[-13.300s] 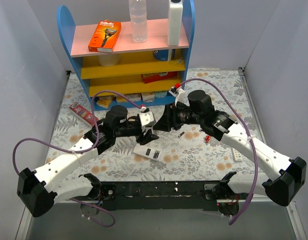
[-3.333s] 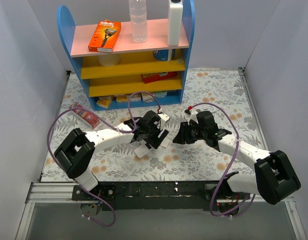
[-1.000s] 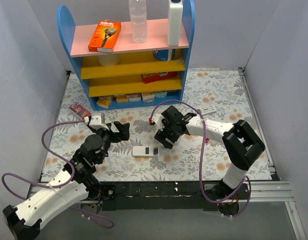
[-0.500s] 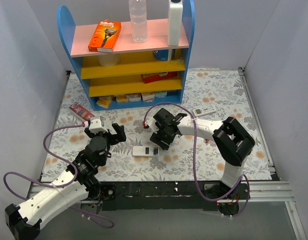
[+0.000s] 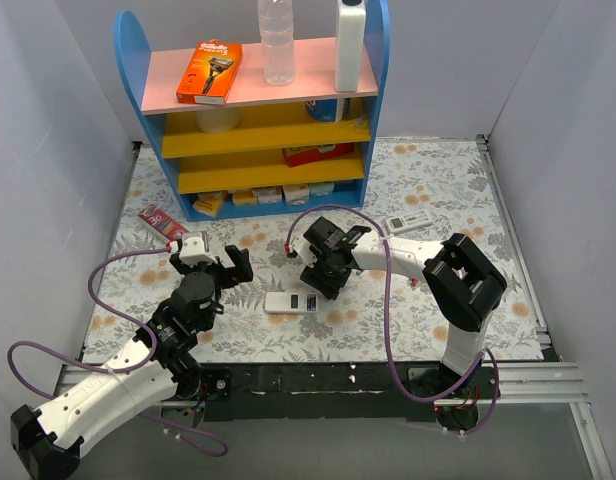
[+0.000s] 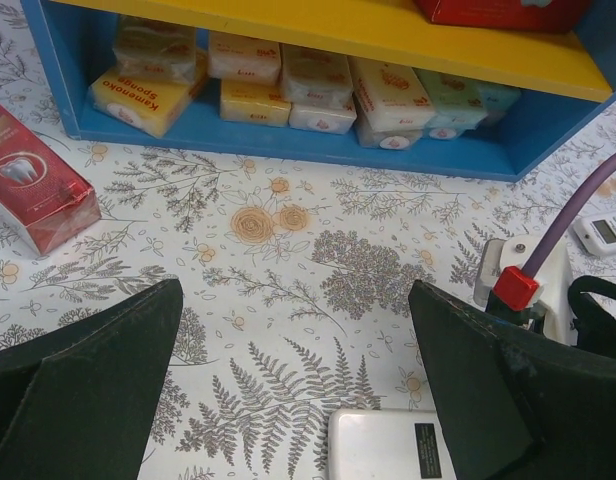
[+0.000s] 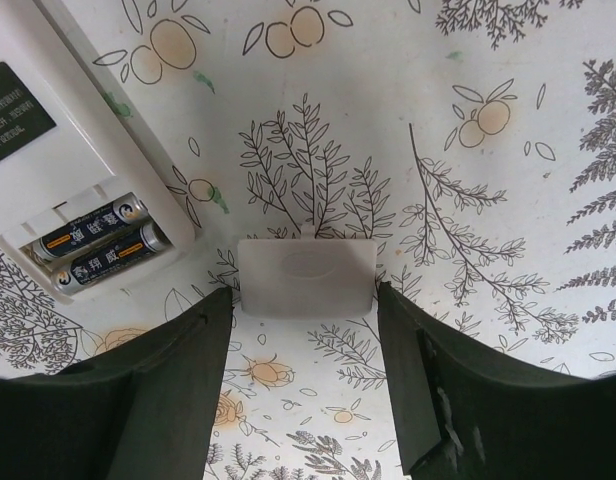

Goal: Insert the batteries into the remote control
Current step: Pick up the battery cover at the center of the board.

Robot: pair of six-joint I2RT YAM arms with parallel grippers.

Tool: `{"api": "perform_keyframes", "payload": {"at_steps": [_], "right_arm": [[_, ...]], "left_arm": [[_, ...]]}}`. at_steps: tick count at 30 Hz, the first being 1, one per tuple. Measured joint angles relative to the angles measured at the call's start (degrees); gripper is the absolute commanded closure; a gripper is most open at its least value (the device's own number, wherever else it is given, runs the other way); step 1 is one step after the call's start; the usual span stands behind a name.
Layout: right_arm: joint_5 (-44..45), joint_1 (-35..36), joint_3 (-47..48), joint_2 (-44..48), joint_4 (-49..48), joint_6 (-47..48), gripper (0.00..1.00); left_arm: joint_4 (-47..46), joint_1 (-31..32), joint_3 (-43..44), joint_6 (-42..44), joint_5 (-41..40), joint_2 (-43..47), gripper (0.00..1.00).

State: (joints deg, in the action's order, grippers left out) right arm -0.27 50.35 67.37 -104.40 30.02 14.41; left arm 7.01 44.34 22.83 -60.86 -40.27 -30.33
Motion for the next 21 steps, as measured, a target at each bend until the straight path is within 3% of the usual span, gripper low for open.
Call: {"api": "perform_keyframes", "payload": {"at_steps": [4, 11, 21], "right_arm": [[0.1, 0.0, 0.0, 0.0, 0.1, -0.6, 0.39], [-0.1, 0.0, 0.0, 0.0, 0.3, -0.8, 0.61], [0.8, 0.5, 0.0, 1.9, 3.9, 1.1, 0.62]], "left_arm": [[-0.2, 0.0, 0.0, 0.2, 0.0, 0.0, 0.02], [-0.2, 0.0, 0.0, 0.6, 0.2, -0.7, 0.02], [-0.3, 0.0, 0.0, 1.1, 0.2, -0.6, 0.02]]}}
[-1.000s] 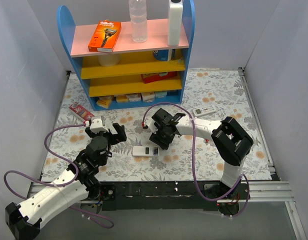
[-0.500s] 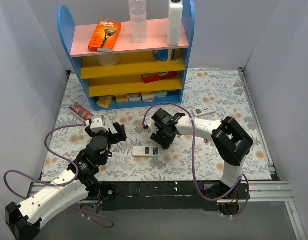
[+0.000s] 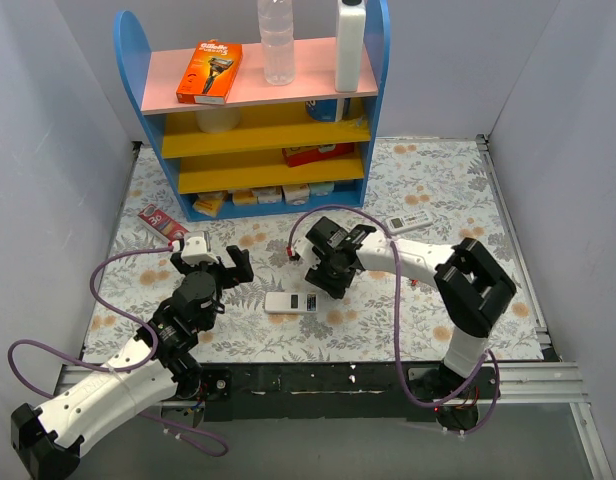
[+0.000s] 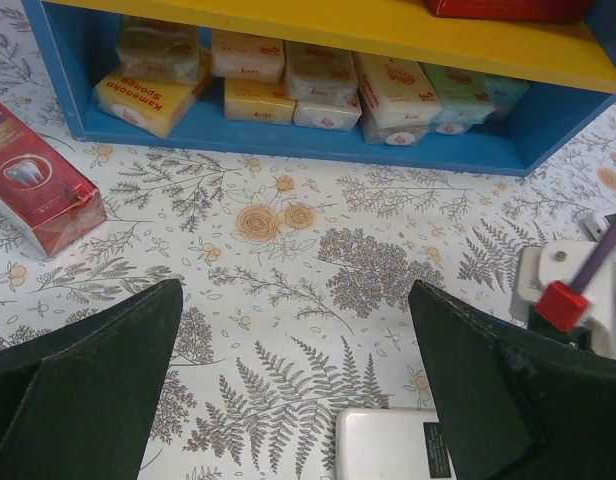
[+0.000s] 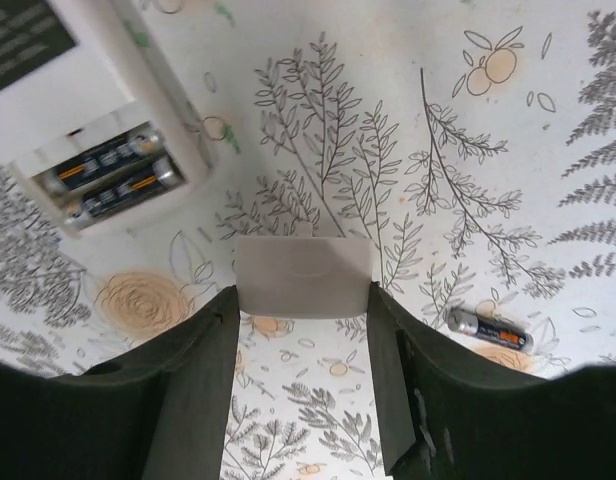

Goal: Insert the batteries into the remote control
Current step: Pick up the battery cover at the center of the board, then load the battery cover into the remote control.

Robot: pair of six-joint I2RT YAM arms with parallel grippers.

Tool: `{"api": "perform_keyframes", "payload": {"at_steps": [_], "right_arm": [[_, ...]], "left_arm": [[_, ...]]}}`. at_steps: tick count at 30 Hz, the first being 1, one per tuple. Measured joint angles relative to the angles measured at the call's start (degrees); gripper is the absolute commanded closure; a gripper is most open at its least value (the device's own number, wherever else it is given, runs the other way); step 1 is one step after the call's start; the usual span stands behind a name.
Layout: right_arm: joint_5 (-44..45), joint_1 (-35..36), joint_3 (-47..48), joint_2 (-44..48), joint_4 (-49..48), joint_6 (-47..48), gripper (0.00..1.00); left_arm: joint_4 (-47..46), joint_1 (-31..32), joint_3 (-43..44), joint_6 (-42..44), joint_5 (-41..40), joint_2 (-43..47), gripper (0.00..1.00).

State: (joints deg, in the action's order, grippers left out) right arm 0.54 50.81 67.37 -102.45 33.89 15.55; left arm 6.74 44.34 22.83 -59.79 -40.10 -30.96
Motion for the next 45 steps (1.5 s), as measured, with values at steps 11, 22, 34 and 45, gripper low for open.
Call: {"api": "perform_keyframes", "payload": {"at_steps": [11, 22, 34, 45], "right_arm": [[-2.0, 8.5, 0.6, 5.5, 1.6, 8.3, 0.64], [-1.5, 11.6, 3.8, 0.1, 2.3, 11.8, 0.64], [0.9, 11.6, 5.1, -1.5, 2.5, 13.3, 0.65], [0.8, 11.8, 5.5, -2.6, 2.5, 13.4, 0.65]], "left_arm": [[0.1, 0.0, 0.0, 0.0, -3.9, 2.3, 0.02], [0.1, 0.0, 0.0, -0.3, -4.9, 2.3, 0.02], [0.1, 0.0, 0.0, -0.3, -5.2, 2.3, 0.02], [0.1, 0.0, 0.0, -0.3, -5.2, 2.3, 0.02]]}}
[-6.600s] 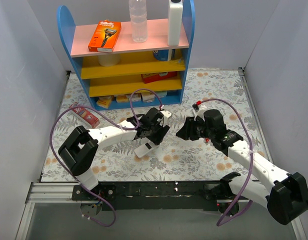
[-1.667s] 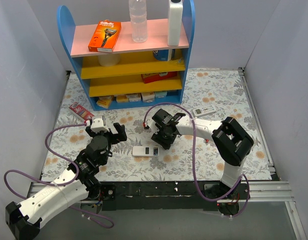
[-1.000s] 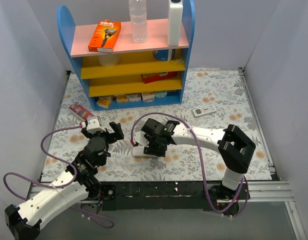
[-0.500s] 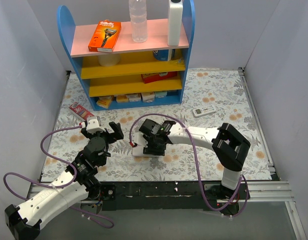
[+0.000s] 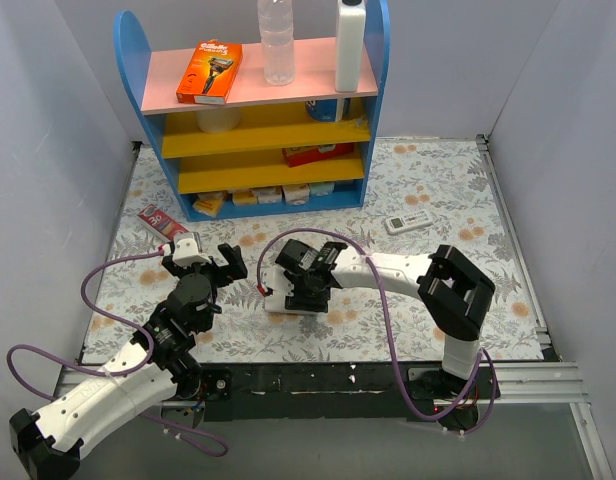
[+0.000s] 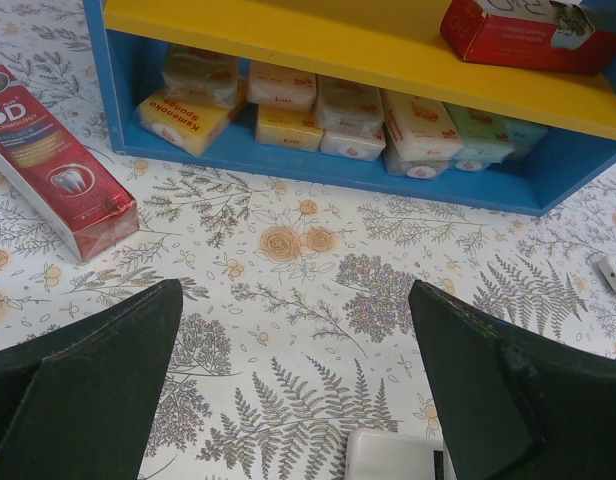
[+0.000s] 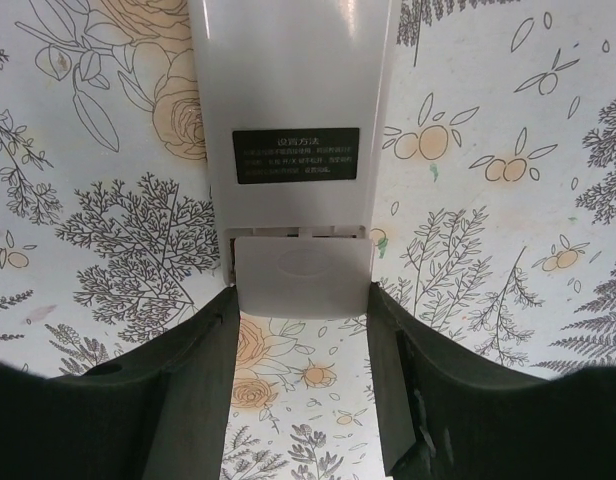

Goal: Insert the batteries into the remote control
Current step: Load the battery cover into the remote control.

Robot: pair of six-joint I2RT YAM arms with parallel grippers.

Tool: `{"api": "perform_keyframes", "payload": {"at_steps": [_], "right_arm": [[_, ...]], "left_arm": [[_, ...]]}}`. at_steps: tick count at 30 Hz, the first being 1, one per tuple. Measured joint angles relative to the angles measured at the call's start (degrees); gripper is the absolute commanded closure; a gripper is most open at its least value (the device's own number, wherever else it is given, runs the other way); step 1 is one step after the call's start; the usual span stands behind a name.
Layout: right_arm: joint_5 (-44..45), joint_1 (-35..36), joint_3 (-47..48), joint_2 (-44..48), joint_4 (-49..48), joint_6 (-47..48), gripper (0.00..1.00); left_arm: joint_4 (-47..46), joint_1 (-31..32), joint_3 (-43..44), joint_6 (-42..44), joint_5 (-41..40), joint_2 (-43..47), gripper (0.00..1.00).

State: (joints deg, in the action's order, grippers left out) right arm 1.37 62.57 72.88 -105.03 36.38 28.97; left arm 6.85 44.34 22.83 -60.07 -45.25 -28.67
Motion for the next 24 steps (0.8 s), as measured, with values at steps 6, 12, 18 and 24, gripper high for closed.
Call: {"api": "perform_keyframes", "payload": {"at_steps": [6, 12, 18, 24], "right_arm": [[0.0, 0.3, 0.0, -0.1, 0.2, 0.0, 0.65], [0.0, 0.5, 0.1, -0.1, 0.3, 0.0, 0.65], [-0.8, 0.5, 0.1, -0.1, 0.5, -0.3, 0.64], [-1.6, 0.4, 0.7, -1.0, 1.1, -0.7, 0.62]], "left_arm": [[0.0, 0.0, 0.0, 0.0, 0.0, 0.0, 0.02], [0.0, 0.0, 0.0, 0.0, 0.0, 0.0, 0.02], [0.0, 0.0, 0.0, -0.4, 0.0, -0.2, 0.02], [0.2, 0.0, 0.0, -0.6, 0.0, -0.6, 0.02]]}}
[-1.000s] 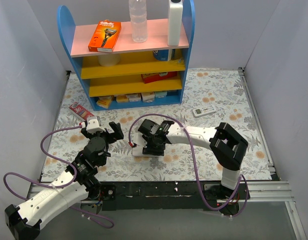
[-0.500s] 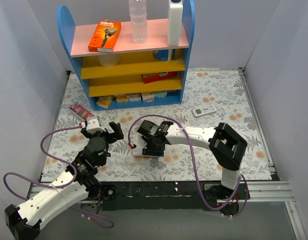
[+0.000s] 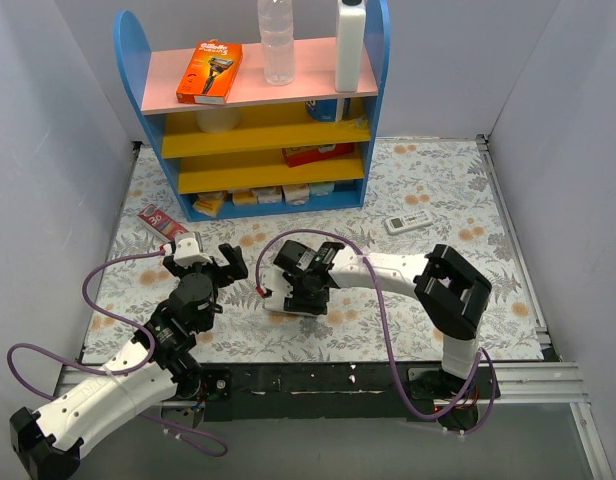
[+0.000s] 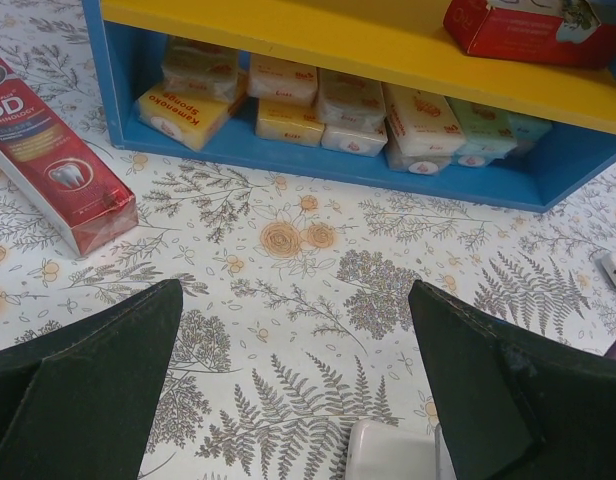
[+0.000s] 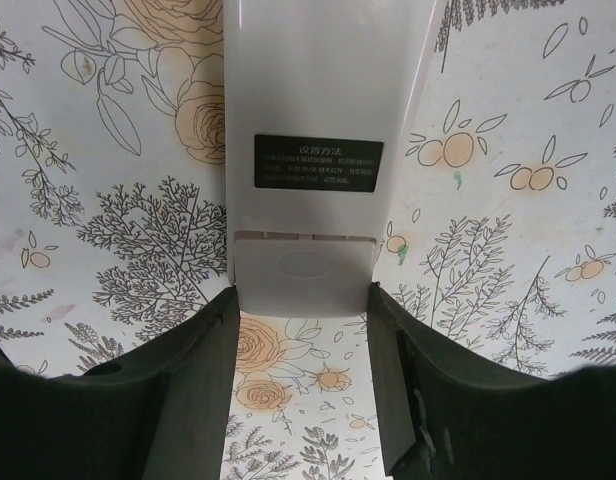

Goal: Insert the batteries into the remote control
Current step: Load the battery cover into the remote control.

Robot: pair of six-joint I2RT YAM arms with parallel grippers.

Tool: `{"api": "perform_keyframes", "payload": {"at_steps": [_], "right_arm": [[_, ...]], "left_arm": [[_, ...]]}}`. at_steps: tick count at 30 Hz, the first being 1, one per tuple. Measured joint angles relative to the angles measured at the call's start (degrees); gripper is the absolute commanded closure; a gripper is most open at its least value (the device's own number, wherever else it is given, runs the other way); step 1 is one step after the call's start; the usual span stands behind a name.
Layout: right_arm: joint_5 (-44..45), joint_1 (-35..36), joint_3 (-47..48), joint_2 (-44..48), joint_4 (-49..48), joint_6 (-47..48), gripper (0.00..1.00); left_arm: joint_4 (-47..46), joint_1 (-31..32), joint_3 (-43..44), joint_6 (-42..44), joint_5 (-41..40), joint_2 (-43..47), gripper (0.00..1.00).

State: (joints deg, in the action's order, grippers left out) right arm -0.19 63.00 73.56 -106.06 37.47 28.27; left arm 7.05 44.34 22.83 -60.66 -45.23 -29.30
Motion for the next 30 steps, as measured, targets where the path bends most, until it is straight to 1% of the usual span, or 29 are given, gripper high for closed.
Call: {"api": "perform_keyframes", "payload": {"at_steps": [6, 11, 14, 30], "right_arm": [[0.0, 0.0, 0.7, -0.6, 0.6, -1.8, 0.58], [0.1, 0.0, 1.9, -1.4, 1.8, -3.5, 0.5], [0.0, 0.0, 2.6, -1.8, 2.4, -4.5, 0.48], [-1.4, 0.0, 4.9, -2.8, 4.7, -7.0, 0.39]], "left_arm": [[0.3, 0.0, 0.0, -0.3, 0.0, 0.0, 0.02], [0.4, 0.0, 0.0, -0.5, 0.0, -0.1, 0.02], [0.5, 0.0, 0.0, -0.7, 0.0, -0.1, 0.02], [0.7, 0.0, 0.0, -1.0, 0.0, 0.0, 0.02]]}}
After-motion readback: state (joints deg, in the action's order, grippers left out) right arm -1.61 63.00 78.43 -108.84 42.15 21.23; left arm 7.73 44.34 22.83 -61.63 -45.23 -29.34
